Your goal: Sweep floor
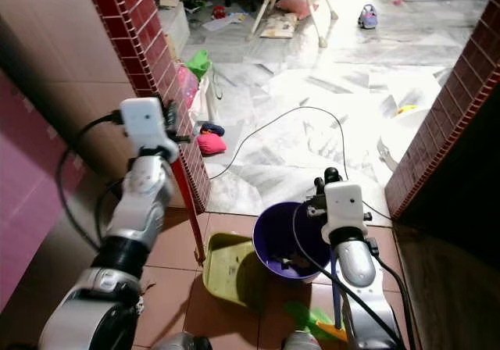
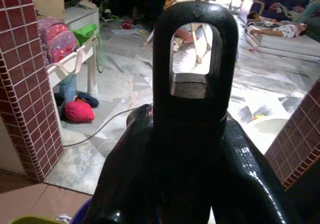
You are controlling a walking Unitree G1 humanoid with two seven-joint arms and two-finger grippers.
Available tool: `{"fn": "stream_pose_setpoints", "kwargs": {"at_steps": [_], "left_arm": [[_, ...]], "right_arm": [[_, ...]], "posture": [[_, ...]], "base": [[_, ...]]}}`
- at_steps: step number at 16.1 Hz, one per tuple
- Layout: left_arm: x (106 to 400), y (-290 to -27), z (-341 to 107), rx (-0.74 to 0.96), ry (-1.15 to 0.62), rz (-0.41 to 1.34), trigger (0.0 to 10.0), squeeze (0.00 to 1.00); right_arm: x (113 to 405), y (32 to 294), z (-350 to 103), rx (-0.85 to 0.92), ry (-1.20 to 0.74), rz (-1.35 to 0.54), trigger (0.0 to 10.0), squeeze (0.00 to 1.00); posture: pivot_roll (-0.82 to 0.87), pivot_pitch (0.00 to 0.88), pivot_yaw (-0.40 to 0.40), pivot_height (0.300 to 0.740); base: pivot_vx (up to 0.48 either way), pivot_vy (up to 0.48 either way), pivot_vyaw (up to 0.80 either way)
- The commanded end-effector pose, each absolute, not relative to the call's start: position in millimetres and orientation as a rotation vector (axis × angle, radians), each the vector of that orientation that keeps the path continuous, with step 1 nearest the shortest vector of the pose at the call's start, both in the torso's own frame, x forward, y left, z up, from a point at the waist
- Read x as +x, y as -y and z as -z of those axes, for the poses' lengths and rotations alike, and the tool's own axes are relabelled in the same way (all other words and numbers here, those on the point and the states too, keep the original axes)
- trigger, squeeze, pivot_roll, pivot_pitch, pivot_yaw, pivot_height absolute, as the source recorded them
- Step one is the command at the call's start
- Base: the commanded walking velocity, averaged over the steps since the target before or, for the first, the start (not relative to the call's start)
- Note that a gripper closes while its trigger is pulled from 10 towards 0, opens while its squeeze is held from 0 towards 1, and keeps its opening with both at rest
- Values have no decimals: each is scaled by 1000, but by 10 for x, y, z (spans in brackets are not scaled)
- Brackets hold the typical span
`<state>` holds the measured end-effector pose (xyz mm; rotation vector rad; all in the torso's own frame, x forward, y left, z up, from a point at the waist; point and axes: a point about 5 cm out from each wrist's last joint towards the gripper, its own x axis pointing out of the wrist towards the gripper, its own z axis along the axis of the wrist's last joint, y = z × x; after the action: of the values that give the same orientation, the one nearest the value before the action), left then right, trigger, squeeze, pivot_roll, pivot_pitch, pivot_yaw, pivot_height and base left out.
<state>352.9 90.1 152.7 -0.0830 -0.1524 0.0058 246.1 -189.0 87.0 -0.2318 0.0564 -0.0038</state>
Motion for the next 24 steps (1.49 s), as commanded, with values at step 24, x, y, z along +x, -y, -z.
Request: {"fn": "stream_pose_setpoints", "kwargs": {"at_steps": [24], "left_arm": [[3851, -975, -1625, -169, 163, -107, 10000, 0]], "right_arm": [[2475, 1663, -735, -93, -186, -146, 10000, 0]], "posture": [[-170, 0, 85, 740]], "base": [[0, 0, 0]]}}
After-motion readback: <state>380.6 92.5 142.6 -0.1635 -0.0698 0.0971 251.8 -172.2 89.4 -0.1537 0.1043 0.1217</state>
